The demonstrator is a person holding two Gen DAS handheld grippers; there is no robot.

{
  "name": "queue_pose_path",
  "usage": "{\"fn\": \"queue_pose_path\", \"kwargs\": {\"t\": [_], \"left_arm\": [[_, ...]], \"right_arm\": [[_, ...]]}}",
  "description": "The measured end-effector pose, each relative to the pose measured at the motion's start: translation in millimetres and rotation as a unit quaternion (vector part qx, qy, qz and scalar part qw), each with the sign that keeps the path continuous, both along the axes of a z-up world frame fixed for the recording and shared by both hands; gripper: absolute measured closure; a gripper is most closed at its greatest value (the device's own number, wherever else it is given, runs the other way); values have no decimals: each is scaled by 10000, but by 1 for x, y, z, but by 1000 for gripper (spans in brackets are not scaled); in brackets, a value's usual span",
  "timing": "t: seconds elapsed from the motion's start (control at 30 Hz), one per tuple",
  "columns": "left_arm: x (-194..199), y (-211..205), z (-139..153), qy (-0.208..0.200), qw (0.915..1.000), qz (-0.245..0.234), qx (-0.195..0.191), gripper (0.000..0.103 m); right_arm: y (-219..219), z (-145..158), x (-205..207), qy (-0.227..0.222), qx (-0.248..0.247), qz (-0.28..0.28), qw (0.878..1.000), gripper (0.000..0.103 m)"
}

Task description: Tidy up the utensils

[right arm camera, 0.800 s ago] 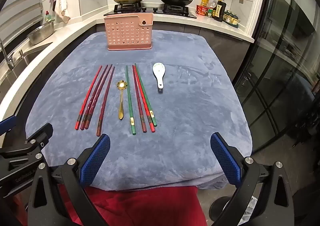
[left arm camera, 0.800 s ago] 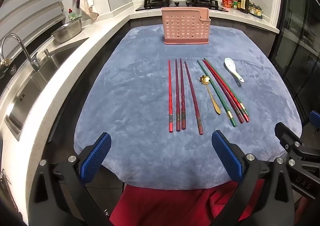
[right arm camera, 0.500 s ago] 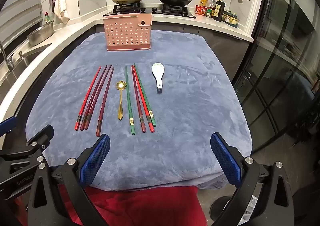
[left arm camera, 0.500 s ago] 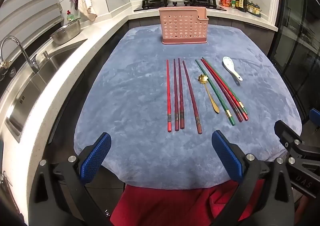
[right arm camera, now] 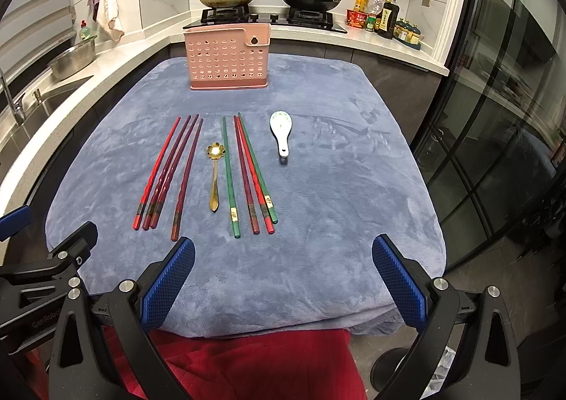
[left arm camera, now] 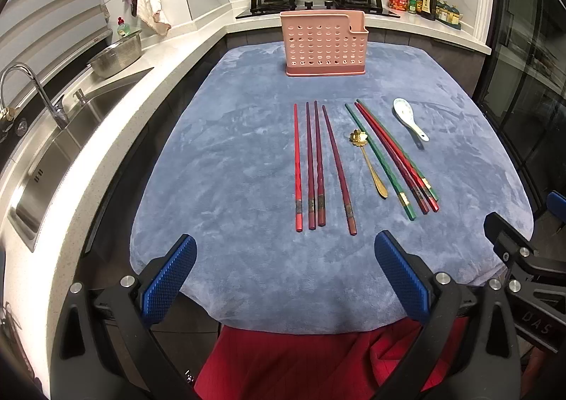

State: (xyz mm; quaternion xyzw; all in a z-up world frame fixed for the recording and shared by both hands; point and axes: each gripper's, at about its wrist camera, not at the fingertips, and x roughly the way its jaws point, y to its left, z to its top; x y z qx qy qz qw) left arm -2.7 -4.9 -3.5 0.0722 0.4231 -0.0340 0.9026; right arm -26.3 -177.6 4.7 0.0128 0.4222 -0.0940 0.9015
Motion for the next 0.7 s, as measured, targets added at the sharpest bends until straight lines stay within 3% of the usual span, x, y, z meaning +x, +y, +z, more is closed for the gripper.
{"fn": "queue_pose_path", "kwargs": {"t": [0.7], "left_arm": [[0,0,1,7,10000,-5,2,7]], "right_arm": [[0,0,0,-6,-7,-5,10000,7]]}}
